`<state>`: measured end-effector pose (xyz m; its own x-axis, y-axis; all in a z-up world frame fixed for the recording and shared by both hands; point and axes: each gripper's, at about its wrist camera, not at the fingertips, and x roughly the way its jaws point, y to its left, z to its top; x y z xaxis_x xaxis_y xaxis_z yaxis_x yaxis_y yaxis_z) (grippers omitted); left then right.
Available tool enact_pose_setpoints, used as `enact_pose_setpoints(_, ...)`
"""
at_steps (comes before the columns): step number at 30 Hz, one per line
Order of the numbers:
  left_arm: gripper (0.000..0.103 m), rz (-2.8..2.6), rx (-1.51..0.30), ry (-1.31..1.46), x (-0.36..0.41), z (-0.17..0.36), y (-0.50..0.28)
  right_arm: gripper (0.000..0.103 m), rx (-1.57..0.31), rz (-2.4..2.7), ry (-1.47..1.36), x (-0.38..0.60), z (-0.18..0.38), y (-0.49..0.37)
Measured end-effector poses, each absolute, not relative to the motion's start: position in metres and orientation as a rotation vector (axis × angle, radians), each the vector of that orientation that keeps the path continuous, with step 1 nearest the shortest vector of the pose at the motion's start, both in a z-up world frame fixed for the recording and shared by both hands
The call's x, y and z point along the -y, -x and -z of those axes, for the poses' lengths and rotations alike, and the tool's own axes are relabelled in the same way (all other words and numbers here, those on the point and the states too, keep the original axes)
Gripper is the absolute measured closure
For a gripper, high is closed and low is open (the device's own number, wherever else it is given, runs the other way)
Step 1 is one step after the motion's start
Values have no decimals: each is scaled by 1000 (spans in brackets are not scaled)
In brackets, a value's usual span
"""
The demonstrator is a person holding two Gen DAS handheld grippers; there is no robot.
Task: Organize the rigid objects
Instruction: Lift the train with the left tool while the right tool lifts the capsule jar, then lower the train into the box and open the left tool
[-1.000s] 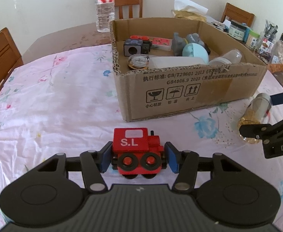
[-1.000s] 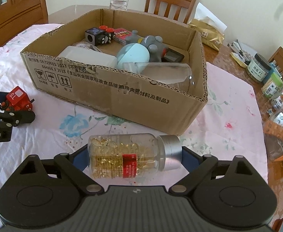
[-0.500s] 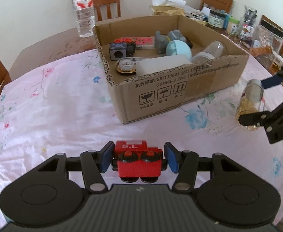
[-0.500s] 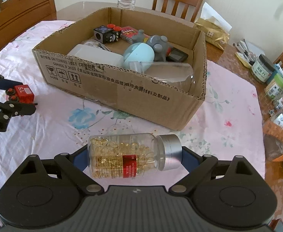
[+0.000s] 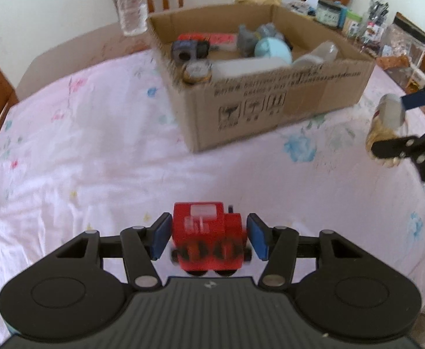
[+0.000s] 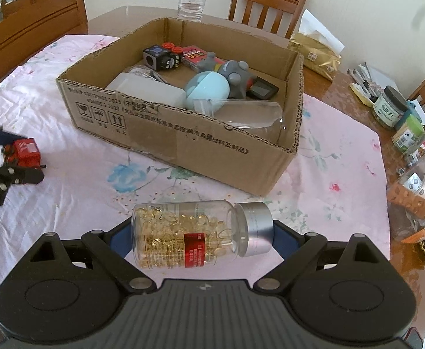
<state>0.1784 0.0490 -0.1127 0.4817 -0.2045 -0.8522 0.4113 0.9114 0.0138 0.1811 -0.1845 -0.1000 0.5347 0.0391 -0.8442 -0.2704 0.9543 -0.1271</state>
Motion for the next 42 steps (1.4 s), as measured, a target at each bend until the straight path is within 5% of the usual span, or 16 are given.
enact_pose_setpoints(23, 53, 528, -971, -256, -41, 58, -185, 6, -954, -261, 267, 185, 65, -178)
enact_pose_setpoints(33, 53, 587, -868, -235, -7, 15, -251, 6, -876, -273, 222, 198, 30, -203)
enact_pose_setpoints(42, 53, 531, -880, -258, 31, 47, -318, 6, -848, -240, 213, 204, 22, -227)
